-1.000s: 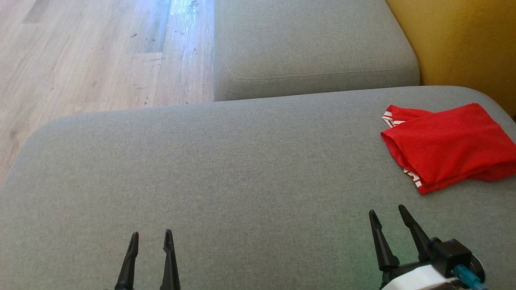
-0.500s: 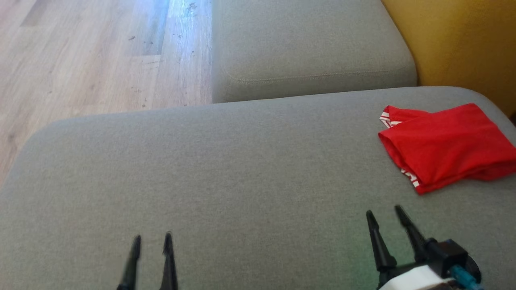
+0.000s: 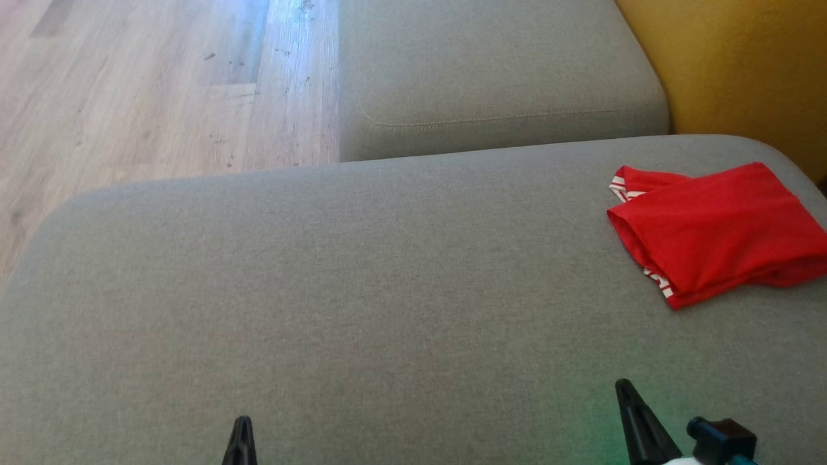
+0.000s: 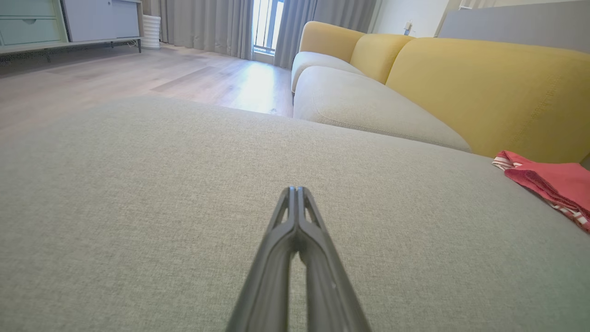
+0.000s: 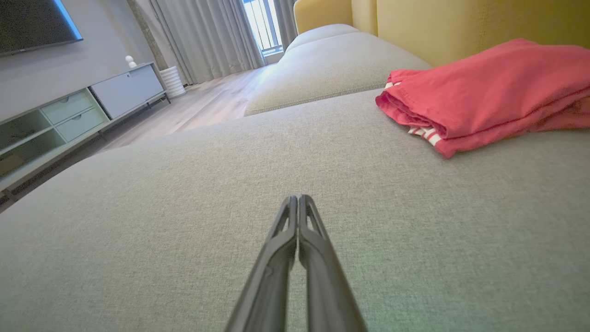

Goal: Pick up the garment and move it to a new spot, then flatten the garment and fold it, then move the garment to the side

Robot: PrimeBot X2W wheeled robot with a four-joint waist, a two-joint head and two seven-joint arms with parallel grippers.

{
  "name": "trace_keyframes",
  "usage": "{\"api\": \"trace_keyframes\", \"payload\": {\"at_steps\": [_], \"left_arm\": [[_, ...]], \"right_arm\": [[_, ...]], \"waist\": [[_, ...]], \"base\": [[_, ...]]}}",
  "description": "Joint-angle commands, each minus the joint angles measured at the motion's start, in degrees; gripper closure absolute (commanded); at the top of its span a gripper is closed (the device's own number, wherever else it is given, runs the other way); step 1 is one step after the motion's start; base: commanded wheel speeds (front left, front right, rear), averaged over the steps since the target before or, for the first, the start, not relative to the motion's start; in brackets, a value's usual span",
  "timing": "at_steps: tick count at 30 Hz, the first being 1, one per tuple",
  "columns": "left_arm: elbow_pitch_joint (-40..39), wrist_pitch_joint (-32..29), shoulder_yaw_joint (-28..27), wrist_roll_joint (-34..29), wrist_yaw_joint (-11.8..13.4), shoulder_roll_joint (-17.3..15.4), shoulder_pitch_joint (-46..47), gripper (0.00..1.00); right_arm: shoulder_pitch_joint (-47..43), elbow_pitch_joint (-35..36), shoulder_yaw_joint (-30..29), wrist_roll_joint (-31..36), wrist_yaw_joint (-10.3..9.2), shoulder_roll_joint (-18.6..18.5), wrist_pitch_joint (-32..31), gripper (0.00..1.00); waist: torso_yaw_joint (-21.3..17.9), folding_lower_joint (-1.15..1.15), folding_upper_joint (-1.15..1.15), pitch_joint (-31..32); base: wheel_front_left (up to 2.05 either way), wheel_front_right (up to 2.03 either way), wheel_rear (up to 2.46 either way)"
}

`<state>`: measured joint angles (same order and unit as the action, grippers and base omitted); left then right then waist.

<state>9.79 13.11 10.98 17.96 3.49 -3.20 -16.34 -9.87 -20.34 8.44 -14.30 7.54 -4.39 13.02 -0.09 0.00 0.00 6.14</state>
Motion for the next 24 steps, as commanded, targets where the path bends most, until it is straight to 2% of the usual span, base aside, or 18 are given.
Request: {"api": "trace_keyframes", "payload": {"at_steps": [1,24], "left_arm": [[-1.4,-0.3,-0.9,2.2,-0.5,-0.4,2.9,1.0],[-0.1,-3.5,-3.3,17.6,-2.6,-0.9,7.0,1.0]], "right_arm": [[3.1,2.1,-0.7,-2.3,-0.01,-0.1,-0.4,1.0],[5.7,3.0,-3.1,-18.1,-0.01,-0.2,-3.8,1.0]], "waist": [[0.0,0.0,0.0,-0.1],[0.0,0.0,0.0,-1.4]], "base": [[0.0,0.0,0.0],[0.0,0.0,0.0]]}}
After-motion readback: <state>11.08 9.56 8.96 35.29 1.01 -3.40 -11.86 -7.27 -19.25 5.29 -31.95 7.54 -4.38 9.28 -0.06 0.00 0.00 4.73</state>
